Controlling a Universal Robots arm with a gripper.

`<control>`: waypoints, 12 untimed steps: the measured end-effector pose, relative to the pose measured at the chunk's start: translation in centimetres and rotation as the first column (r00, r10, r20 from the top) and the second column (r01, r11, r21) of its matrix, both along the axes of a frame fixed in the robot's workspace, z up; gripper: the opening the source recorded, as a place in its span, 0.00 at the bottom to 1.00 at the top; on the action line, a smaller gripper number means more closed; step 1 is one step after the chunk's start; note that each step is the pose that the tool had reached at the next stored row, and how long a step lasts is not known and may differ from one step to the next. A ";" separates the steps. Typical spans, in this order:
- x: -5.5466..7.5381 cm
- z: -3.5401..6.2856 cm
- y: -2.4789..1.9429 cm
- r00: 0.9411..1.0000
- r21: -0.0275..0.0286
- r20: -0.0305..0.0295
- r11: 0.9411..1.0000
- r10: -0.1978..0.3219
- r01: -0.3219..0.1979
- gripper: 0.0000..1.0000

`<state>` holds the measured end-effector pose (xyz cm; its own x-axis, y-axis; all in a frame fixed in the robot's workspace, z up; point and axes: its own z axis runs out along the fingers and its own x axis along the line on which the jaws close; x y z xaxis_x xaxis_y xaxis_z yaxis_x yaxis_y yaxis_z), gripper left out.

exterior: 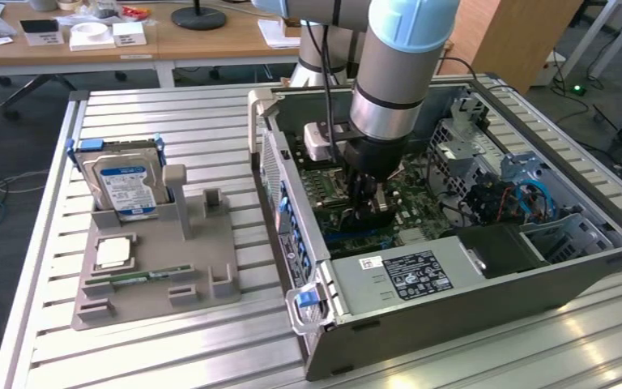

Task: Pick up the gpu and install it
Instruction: 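Insert the gpu into the slot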

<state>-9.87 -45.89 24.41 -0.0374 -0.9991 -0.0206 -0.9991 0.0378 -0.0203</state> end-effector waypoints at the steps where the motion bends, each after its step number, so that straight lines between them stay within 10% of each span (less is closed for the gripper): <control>1: 0.0 0.00 0.01 1.000 0.000 0.000 1.000 0.000 0.000 0.26; 12: -0.2 -0.15 0.08 1.000 -0.004 0.000 1.000 0.000 0.000 0.26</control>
<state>-10.06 -45.81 24.26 -0.0375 -0.9992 -0.0168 -0.9991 0.0378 -0.0203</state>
